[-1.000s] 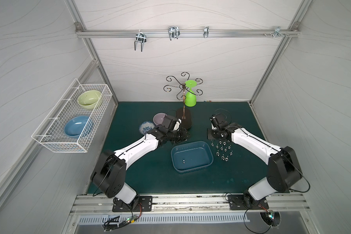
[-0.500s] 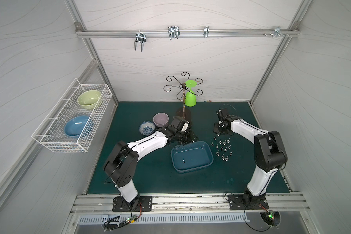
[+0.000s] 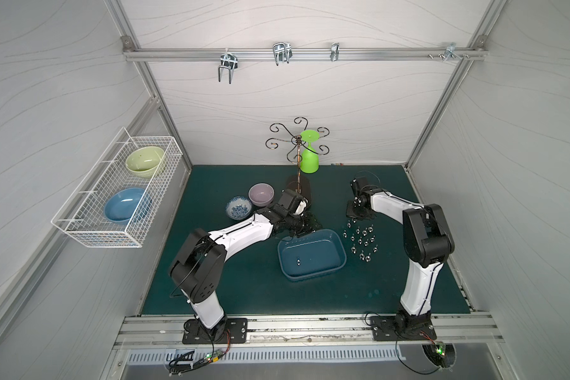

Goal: Take out the wing nut from the storage box
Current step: Place the wing nut at the center of the board.

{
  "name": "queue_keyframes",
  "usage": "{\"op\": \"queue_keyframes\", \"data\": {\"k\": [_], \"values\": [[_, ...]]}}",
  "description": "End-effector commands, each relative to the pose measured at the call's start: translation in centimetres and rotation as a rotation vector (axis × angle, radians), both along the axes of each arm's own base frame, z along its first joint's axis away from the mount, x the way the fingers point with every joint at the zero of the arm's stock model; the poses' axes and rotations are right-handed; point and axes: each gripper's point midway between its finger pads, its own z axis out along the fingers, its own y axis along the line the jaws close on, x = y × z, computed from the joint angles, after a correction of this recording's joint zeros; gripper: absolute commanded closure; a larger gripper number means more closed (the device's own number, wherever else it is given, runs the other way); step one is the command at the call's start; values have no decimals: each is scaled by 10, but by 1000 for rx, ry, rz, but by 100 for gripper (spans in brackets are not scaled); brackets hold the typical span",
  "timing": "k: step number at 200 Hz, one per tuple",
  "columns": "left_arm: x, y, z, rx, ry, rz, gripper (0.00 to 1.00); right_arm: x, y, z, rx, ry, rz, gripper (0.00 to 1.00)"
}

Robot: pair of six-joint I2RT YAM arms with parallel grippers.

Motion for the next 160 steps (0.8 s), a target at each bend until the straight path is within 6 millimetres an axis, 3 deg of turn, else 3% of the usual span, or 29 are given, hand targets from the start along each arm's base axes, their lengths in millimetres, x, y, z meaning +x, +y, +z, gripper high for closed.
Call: {"op": "queue_keyframes", "data": {"k": [1, 39, 63, 86, 141, 160], "values": [[1, -7, 9, -35, -30, -17, 53, -3, -4, -11, -4, 29, 1, 100], [0, -6, 8, -31, -29, -17, 53, -8, -4, -20, 4, 66, 3, 100], [0, -6, 9, -33, -27, -17, 53, -8, -4, -18, 9, 65, 2, 84], [-2, -4, 9, -30, -25, -18, 53, -7, -2, -15, 17, 59, 6, 81], [-7, -1, 31, -35, -80, -46, 52, 0, 3, 13, 53, -4, 10, 76], [-9, 3, 30, -17, -79, -46, 52, -1, 3, 26, 63, -30, 11, 75]]}}
